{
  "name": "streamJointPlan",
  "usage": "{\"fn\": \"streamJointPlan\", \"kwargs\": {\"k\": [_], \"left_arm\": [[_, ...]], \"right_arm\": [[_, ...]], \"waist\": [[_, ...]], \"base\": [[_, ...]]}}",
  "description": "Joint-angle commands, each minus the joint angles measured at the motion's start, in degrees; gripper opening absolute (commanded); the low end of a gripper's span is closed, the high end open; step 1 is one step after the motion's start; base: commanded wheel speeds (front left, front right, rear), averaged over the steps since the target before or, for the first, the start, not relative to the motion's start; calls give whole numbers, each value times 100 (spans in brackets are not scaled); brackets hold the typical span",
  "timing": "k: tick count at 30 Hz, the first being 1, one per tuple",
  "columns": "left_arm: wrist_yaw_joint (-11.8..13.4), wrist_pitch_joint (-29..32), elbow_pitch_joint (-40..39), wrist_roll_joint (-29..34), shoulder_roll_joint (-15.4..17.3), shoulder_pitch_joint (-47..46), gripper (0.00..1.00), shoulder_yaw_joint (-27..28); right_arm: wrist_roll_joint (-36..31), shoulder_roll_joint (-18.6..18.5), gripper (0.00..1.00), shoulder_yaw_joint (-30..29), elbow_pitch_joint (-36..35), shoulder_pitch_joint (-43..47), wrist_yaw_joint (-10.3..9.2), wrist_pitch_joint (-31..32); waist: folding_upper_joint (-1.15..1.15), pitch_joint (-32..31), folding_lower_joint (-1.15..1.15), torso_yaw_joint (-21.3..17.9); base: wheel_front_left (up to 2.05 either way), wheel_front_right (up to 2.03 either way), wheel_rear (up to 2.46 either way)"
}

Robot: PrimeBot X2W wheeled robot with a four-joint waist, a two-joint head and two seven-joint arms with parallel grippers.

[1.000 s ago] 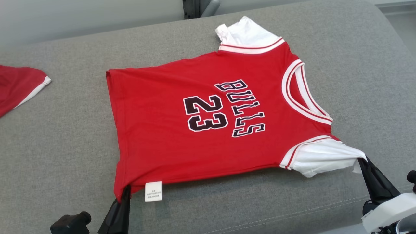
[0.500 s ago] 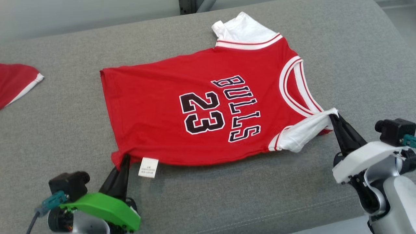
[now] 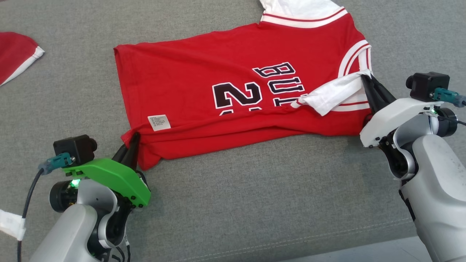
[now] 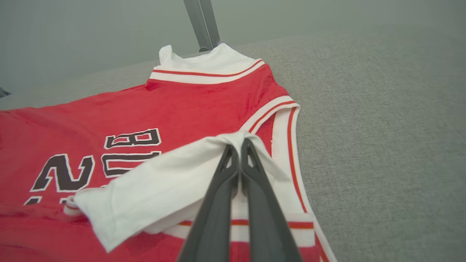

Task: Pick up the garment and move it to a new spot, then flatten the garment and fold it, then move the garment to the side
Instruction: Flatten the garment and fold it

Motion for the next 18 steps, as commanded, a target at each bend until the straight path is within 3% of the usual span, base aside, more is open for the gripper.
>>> {"fn": "streamJointPlan", "kwargs": {"k": [1,8,9,10,11,12,13,14,18], "left_arm": [[-48,50,129,-28,-32,-175,0,-42],[-191,280,615,25,-154,-511,0,-276],[-189,292,674,40,-170,-543,0,-297],[-193,286,727,50,-184,-568,0,-307],[-193,286,772,44,-198,-585,15,-315],[-190,286,808,28,-213,-593,39,-314],[-188,266,827,27,-212,-596,76,-313],[-183,240,836,53,-193,-585,100,-313],[-145,137,721,127,-80,-335,100,-333]], "right_arm": [[-83,-12,0,46,180,-163,-8,-94],[-263,-54,0,279,885,-579,-8,-334],[-289,-43,20,282,972,-619,-8,-383],[-324,-32,49,302,1034,-653,-8,-422],[-377,-35,100,339,1084,-688,-8,-477],[-427,-56,100,355,1136,-715,-8,-524],[-472,-74,100,392,1162,-734,-8,-566],[-500,-92,100,435,1171,-741,-8,-610],[-679,-283,100,587,1037,-607,-8,-792]], "waist": [[61,43,0,74],[61,15,0,102],[61,10,0,98],[61,2,0,91],[61,-12,0,80],[61,-29,0,68],[61,-48,0,57],[61,-68,0,46],[61,-219,0,8]], "base": [[0,0,0],[0,0,0],[0,0,0],[0,0,0],[0,0,0],[0,0,0],[0,0,0],[0,0,0],[0,0,0]]}}
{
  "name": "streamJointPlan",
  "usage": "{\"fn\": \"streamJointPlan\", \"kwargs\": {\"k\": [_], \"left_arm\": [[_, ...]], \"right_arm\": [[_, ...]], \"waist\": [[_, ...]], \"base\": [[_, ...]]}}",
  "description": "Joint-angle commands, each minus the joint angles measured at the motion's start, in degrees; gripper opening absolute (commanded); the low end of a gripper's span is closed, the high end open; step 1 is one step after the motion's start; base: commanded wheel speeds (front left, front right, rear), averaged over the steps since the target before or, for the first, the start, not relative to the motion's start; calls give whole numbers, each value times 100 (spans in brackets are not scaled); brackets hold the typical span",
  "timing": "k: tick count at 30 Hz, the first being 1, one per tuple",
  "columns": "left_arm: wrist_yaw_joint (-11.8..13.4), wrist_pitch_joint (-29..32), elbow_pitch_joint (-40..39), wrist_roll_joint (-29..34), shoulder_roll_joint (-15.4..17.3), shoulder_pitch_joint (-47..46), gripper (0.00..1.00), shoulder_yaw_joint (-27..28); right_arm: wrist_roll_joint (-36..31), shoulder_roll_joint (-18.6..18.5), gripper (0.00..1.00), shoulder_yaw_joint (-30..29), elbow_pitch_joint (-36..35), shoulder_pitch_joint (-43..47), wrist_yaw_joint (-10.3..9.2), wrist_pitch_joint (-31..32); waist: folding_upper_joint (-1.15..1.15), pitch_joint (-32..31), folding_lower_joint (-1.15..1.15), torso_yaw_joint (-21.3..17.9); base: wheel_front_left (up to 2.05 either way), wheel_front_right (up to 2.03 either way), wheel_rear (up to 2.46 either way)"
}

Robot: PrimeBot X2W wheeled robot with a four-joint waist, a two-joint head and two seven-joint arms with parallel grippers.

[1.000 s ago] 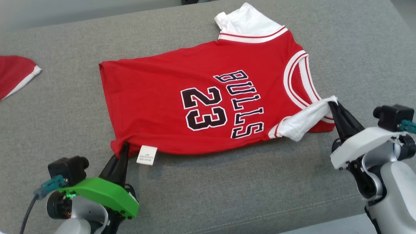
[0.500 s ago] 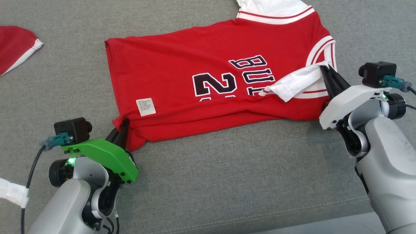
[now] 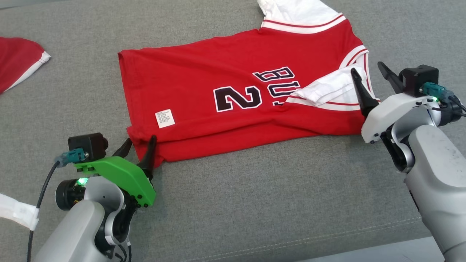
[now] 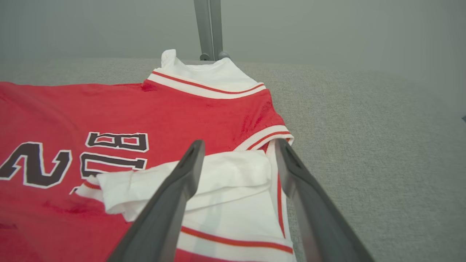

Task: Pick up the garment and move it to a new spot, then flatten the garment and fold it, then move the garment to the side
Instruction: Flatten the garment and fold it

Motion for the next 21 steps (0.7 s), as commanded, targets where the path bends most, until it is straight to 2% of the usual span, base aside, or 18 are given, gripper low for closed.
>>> {"fn": "streamJointPlan", "kwargs": {"k": [1,5,11,16,21], "left_arm": [[50,-74,-132,63,105,184,100,-2],[142,-113,-501,127,271,417,100,22],[312,130,-1165,20,513,855,100,-7],[311,320,-1074,-42,496,752,100,-63],[232,488,-857,-87,458,584,100,-149]], "right_arm": [[-92,-143,100,14,-133,143,-8,-72],[-139,-321,100,-71,-480,378,-8,80],[-353,-619,100,-254,-1325,1024,-8,1145],[-556,-520,100,-534,-1766,1376,-8,1913],[-685,-357,100,-705,-1962,1542,-8,2364]], "waist": [[61,-129,0,-31],[61,-212,0,-42],[61,-114,0,-91],[61,114,0,-101],[61,276,0,-71]], "base": [[0,0,0],[0,0,0],[0,0,0],[0,0,0],[0,0,0]]}}
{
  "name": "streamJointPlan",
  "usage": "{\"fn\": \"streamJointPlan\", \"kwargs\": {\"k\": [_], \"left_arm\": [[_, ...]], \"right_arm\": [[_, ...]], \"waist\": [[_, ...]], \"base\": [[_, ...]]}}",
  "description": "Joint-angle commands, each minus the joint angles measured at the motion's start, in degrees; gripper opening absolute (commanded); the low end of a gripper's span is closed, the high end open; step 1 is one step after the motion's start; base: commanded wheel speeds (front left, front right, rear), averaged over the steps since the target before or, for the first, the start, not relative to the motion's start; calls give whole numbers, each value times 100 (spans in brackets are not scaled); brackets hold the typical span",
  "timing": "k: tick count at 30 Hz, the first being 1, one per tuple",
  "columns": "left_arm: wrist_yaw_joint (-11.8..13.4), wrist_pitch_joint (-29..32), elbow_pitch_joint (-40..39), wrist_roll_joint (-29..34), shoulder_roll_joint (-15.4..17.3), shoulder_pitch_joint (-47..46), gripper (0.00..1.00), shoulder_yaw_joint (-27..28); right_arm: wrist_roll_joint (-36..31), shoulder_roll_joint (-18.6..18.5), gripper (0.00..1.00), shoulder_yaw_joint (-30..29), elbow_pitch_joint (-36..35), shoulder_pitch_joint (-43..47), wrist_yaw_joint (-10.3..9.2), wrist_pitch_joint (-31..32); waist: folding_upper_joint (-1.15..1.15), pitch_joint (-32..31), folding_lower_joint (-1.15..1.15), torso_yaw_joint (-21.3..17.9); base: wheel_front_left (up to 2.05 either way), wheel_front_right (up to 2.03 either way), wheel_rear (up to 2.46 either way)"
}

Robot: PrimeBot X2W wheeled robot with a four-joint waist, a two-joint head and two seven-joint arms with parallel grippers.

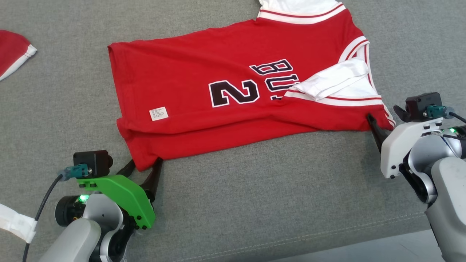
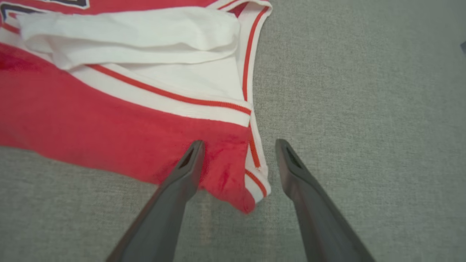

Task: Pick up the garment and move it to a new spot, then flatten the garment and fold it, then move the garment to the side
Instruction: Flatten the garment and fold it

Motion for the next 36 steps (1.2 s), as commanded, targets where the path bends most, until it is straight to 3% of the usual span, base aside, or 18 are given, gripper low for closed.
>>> {"fn": "streamJointPlan", "kwargs": {"k": [1,6,7,8,9,11,12,13,14,16,21,25,32,36], "left_arm": [[-31,34,62,-49,12,-54,100,-7],[-160,174,269,-178,-4,-83,100,-73],[-194,190,282,-210,-24,-79,88,-71],[-229,192,292,-219,-49,-77,51,-68],[-255,195,301,-239,-62,-82,40,-72],[-315,187,314,-302,-93,-91,0,-77],[-341,195,321,-315,-103,-96,0,-83],[-370,198,326,-339,-111,-102,0,-87],[-400,202,325,-348,-117,-112,0,-90],[-478,222,314,-398,-108,-129,0,-118],[-705,396,106,-560,64,-70,0,-112],[-886,754,-461,-687,562,134,0,-106],[-833,1050,-1328,-859,1063,573,0,-71],[-727,1034,-1655,-884,1139,984,0,-154]], "right_arm": [[-47,34,100,-38,-36,73,-8,50],[-74,106,100,-154,-86,127,-8,246],[-38,136,100,-175,-83,125,-8,272],[-31,144,100,-184,-87,123,-8,304],[-30,143,100,-188,-87,119,-8,334],[60,177,100,-185,-74,103,-8,407],[95,175,100,-176,-62,94,-6,445],[136,163,88,-158,-43,82,-5,488],[212,168,43,-157,-20,72,-5,534],[294,143,3,-142,12,52,-4,563],[666,-31,0,-131,59,6,-9,698],[1191,-421,0,-109,-244,13,-9,1046],[1907,-1044,0,-156,-734,340,-10,1821],[2226,-1221,0,-256,-1080,768,-9,2197]], "waist": [[61,69,0,23],[61,125,0,60],[61,128,0,66],[61,131,0,72],[61,133,0,78],[61,135,0,87],[61,134,0,90],[61,133,0,93],[61,132,0,96],[61,121,0,105],[61,26,0,139],[61,-120,0,181],[61,-291,0,263],[61,-331,0,308]], "base": [[0,0,0],[0,0,0],[0,0,0],[0,0,0],[0,0,0],[0,0,0],[0,0,0],[0,0,0],[0,0,0],[0,0,0],[0,0,0],[0,0,0],[0,0,0],[0,0,0]]}}
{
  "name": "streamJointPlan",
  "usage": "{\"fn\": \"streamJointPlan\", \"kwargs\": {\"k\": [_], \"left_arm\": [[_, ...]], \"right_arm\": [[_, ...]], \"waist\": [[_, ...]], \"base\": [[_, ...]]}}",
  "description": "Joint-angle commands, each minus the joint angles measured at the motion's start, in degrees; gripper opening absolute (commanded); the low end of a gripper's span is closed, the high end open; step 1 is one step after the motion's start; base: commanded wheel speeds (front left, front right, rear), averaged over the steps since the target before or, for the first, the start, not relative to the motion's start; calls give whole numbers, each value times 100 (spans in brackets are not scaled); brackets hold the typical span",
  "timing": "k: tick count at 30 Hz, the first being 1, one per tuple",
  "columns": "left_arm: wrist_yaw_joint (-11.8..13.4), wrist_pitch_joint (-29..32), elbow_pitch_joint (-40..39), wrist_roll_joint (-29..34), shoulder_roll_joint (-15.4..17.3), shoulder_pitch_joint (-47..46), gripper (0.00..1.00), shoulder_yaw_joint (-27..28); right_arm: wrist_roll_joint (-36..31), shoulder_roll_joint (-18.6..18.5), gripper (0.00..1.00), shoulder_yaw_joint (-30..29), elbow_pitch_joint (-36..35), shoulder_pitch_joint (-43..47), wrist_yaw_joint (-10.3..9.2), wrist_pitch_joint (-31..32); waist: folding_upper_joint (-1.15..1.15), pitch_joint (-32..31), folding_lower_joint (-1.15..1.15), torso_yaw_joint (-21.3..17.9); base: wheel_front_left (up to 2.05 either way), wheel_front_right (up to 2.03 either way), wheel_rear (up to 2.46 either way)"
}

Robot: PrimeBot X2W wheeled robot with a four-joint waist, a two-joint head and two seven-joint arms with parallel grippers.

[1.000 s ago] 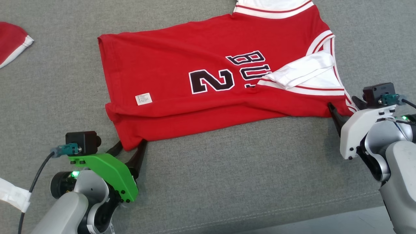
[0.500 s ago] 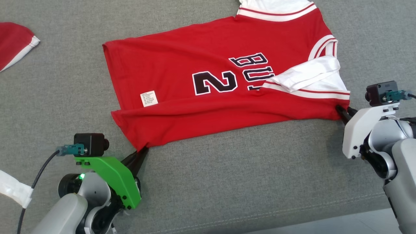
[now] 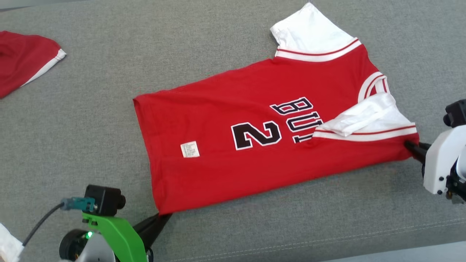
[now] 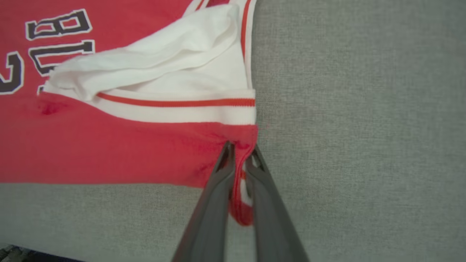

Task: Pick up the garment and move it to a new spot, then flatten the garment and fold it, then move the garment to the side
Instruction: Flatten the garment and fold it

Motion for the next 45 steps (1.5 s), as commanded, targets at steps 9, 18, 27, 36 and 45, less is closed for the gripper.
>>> {"fn": "streamJointPlan", "kwargs": {"k": [9,18,27,36,45], "left_arm": [[82,-300,266,47,-274,397,7,-181],[187,-609,174,202,-227,429,100,-27],[533,-720,57,632,-379,-824,100,393],[191,-492,1346,968,-976,-2310,100,-20],[-215,-533,2172,979,-1435,-2908,100,-279]], "right_arm": [[-94,263,11,-228,-128,566,-9,-52],[-108,172,100,-163,-448,89,-9,-115],[-884,336,100,-68,-314,-1780,-9,-275],[-1816,894,100,135,1200,-3302,-9,-1073],[-2335,1169,100,198,2785,-4199,-10,-1717]], "waist": [[61,134,0,72],[61,112,0,33],[61,533,0,131],[61,1086,0,599],[61,1439,0,1030]], "base": [[0,0,0],[0,0,0],[0,0,0],[0,0,0],[0,0,0]]}}
